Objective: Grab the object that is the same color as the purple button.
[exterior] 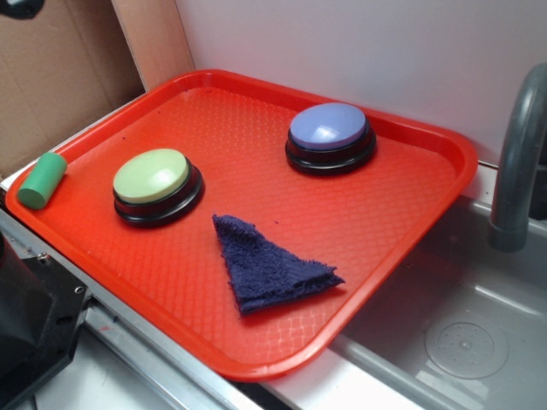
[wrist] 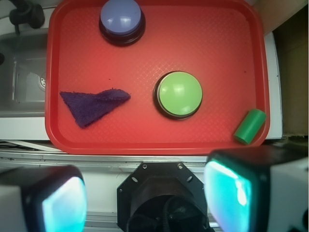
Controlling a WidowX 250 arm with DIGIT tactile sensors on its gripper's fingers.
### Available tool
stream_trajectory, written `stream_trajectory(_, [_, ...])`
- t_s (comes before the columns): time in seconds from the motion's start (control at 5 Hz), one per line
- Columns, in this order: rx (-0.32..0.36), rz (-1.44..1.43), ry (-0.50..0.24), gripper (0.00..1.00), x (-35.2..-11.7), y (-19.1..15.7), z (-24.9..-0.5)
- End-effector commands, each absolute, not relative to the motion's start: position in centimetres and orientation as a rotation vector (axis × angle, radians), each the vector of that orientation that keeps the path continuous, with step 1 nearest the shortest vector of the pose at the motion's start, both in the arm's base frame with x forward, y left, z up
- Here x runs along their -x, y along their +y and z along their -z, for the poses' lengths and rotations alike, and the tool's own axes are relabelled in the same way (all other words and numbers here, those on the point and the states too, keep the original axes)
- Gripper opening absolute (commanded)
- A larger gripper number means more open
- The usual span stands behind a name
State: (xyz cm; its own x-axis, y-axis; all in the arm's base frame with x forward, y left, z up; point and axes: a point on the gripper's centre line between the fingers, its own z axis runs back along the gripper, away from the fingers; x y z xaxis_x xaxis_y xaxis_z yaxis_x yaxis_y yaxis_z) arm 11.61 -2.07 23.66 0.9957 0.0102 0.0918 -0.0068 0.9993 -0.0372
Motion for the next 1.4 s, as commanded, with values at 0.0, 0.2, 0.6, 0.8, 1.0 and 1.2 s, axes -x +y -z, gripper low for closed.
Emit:
stream_trajectory(0.0, [0.037, -0.008, -0.092, 1.0, -11.6, -2.1, -23.7])
stream_trajectory(0.2, [0.027, -0.117, -0.085, 1.0, -12.2, -3.2, -22.4])
stream_trajectory(0.6, [0.143, -0.35, -0.042, 1.0, -13.9, -6.3, -18.5])
stream_trajectory(0.8, [0.175, -0.601, -0.047, 1.0, -14.8, -7.0, -16.2])
stream_trajectory(1.0, [0.184, -0.796, -0.07, 1.0, -15.9, -8.3, -13.8])
stream_trajectory(1.2, [0.174, -0.912, -0.097, 1.0, -16.9, -9.4, -11.3])
